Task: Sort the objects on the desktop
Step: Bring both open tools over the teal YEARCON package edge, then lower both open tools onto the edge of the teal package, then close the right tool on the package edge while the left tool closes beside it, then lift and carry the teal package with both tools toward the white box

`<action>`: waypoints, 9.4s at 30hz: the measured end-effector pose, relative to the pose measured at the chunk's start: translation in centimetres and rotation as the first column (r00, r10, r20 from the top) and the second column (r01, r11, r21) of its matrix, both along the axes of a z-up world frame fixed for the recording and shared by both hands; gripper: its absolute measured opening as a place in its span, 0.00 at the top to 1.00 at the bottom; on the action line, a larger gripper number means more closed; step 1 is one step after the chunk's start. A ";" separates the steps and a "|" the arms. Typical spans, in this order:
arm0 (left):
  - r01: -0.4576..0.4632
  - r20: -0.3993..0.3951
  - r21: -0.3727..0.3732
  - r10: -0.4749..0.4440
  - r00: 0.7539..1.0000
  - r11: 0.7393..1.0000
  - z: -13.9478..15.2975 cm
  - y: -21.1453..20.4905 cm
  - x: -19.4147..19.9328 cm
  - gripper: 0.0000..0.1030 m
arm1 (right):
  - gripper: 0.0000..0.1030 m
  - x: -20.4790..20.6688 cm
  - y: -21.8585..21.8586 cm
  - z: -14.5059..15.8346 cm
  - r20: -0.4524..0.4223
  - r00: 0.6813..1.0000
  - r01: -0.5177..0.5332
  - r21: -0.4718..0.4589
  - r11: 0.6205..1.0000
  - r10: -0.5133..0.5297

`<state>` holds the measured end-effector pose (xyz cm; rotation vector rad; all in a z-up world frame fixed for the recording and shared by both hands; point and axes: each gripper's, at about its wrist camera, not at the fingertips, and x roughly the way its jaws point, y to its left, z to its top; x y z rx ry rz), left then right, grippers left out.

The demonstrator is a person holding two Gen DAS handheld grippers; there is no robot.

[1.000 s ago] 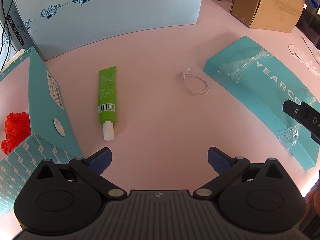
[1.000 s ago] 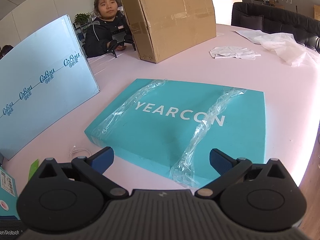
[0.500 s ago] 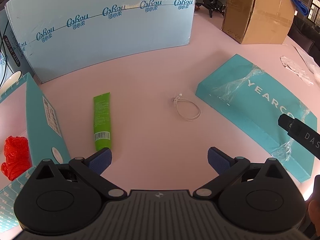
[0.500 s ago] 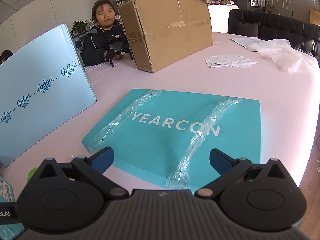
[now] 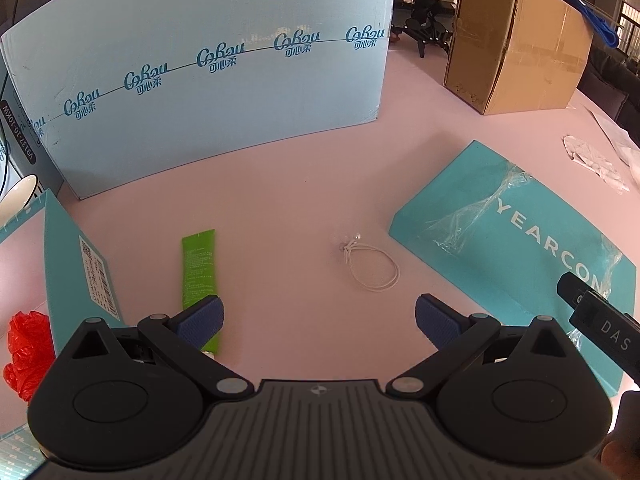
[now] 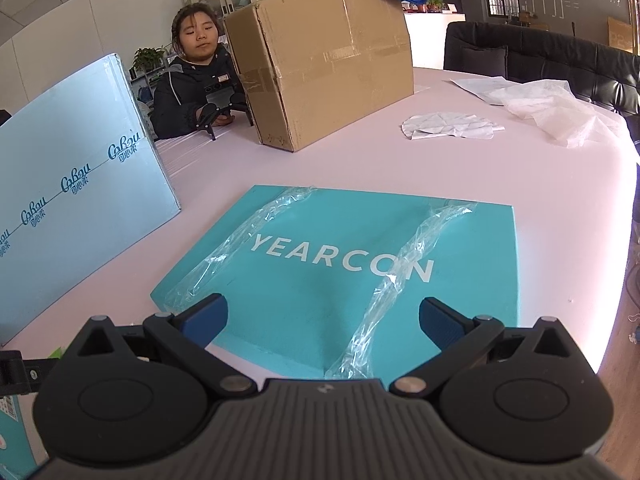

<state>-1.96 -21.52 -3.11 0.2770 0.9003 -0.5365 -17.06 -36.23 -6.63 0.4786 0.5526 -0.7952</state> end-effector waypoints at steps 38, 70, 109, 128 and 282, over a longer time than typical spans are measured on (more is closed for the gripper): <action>0.287 0.086 -0.030 -0.284 0.955 0.957 2.5 -6.8 0.5 0.01 | 0.00 -0.6 -2.8 1.0 0.041 0.994 0.101 -0.008 0.995 -0.101; 0.327 0.095 0.024 -0.328 0.940 0.945 1.2 -9.6 2.3 0.01 | 0.00 0.5 -4.1 1.6 0.019 0.988 0.155 -0.040 0.987 -0.154; 0.501 0.104 -0.055 -0.494 0.863 0.864 -1.9 -16.2 2.7 0.01 | 0.00 1.0 -6.2 -0.8 -0.072 0.976 0.202 -0.030 0.979 -0.203; 0.507 0.055 -0.069 -0.504 0.862 0.859 -3.7 -16.8 3.9 0.01 | 0.00 1.2 -7.4 -1.3 -0.113 0.957 0.269 -0.009 0.963 -0.268; 0.215 0.156 -0.081 -0.201 0.967 0.973 0.6 -5.9 -1.7 0.99 | 0.89 2.0 -1.5 1.4 0.042 0.994 -0.106 0.023 0.994 0.105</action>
